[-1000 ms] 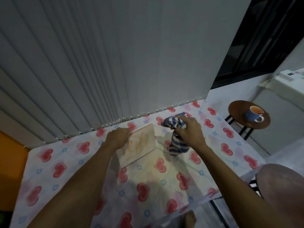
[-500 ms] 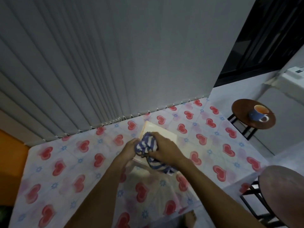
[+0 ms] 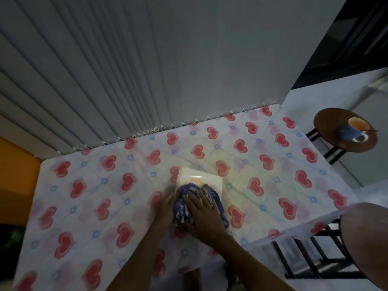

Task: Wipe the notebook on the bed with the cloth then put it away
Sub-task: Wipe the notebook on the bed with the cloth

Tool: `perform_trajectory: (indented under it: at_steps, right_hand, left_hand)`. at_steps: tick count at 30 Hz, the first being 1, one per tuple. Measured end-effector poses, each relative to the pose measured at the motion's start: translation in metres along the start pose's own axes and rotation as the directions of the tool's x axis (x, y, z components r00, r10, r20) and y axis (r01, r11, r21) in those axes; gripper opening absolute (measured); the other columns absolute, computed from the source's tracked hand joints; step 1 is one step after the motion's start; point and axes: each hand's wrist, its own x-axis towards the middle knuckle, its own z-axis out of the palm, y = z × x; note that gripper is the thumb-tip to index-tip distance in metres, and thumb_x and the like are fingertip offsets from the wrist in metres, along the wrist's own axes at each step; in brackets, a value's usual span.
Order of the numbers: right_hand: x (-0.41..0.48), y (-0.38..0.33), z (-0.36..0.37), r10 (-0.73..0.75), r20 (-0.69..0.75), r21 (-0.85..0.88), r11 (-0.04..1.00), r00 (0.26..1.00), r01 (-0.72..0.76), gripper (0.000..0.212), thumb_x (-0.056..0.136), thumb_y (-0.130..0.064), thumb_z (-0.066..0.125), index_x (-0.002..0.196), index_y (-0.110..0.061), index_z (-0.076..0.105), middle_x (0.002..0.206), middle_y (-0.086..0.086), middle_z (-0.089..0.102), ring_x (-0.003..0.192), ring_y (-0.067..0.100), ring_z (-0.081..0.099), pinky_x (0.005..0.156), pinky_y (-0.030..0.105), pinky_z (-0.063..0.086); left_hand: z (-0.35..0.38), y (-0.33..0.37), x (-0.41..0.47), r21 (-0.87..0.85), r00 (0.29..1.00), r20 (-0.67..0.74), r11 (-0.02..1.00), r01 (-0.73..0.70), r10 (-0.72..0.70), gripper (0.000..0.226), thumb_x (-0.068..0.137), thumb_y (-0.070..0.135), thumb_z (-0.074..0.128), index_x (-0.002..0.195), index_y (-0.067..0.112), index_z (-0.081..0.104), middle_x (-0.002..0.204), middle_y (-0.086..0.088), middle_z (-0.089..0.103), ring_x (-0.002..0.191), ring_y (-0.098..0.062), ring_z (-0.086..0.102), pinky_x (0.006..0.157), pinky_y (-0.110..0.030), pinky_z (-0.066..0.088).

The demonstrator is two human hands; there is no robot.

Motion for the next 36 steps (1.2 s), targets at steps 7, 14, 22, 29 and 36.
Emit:
perform_trajectory:
  at_steps: [7,14,22,29,36]
  right_hand:
    - [0.002,0.001,0.025,0.008,0.102,-0.087,0.996,0.995,0.001,0.079,0.095,-0.058,0.047,0.159,-0.028,0.013,0.169,-0.001,0.011,0.156,0.031,0.000,0.120,0.069,0.006]
    - [0.001,-0.001,0.032,0.030,0.090,-0.133,0.991,0.995,-0.018,0.084,0.088,-0.065,0.050,0.157,-0.030,0.018,0.169,0.006,0.010,0.155,0.039,0.009,0.116,0.072,0.016]
    - [0.001,-0.005,0.037,0.058,-0.004,-0.158,0.986,0.998,-0.058,0.080,0.088,-0.083,0.025,0.152,-0.035,0.030,0.168,0.011,0.016,0.153,0.047,0.007,0.113,0.075,0.015]
    - [0.008,0.003,0.032,0.045,0.027,-0.175,0.984,0.999,-0.039,0.075,0.090,-0.071,0.038,0.155,-0.037,0.025,0.168,0.008,0.014,0.152,0.047,0.009,0.115,0.072,0.019]
    - [0.022,0.010,0.029,0.029,0.046,-0.192,0.981,0.998,-0.020,0.075,0.089,-0.070,0.034,0.156,-0.039,0.021,0.168,0.006,0.015,0.154,0.043,0.008,0.115,0.072,0.020]
  left_hand:
    - [-0.018,-0.044,-0.002,0.508,0.938,0.065,0.797,-0.326,0.341,0.013,0.097,0.012,0.059,0.094,0.011,0.071,0.100,-0.006,0.073,0.090,-0.020,0.068,0.075,-0.031,0.054]
    - [-0.038,-0.044,0.024,0.734,0.783,0.491,0.303,-0.608,0.382,0.107,0.075,0.071,0.047,0.155,0.003,0.030,0.164,-0.015,0.023,0.152,-0.036,0.020,0.124,-0.052,0.019]
    - [-0.031,-0.036,0.054,0.771,0.819,0.531,0.278,-0.573,0.216,0.107,0.085,0.072,0.050,0.161,0.019,-0.002,0.170,0.001,-0.010,0.157,-0.023,-0.010,0.123,-0.048,0.017]
    - [-0.041,-0.046,0.067,0.756,0.806,0.544,0.282,-0.591,0.231,0.139,0.058,0.090,0.054,0.161,0.017,-0.003,0.170,-0.003,-0.005,0.157,-0.026,-0.007,0.121,-0.049,0.022]
    - [-0.040,-0.053,0.071,0.745,0.804,0.550,0.304,-0.594,0.225,0.151,0.045,0.096,0.053,0.161,0.018,-0.005,0.170,-0.001,-0.008,0.157,-0.024,-0.008,0.120,-0.049,0.018]
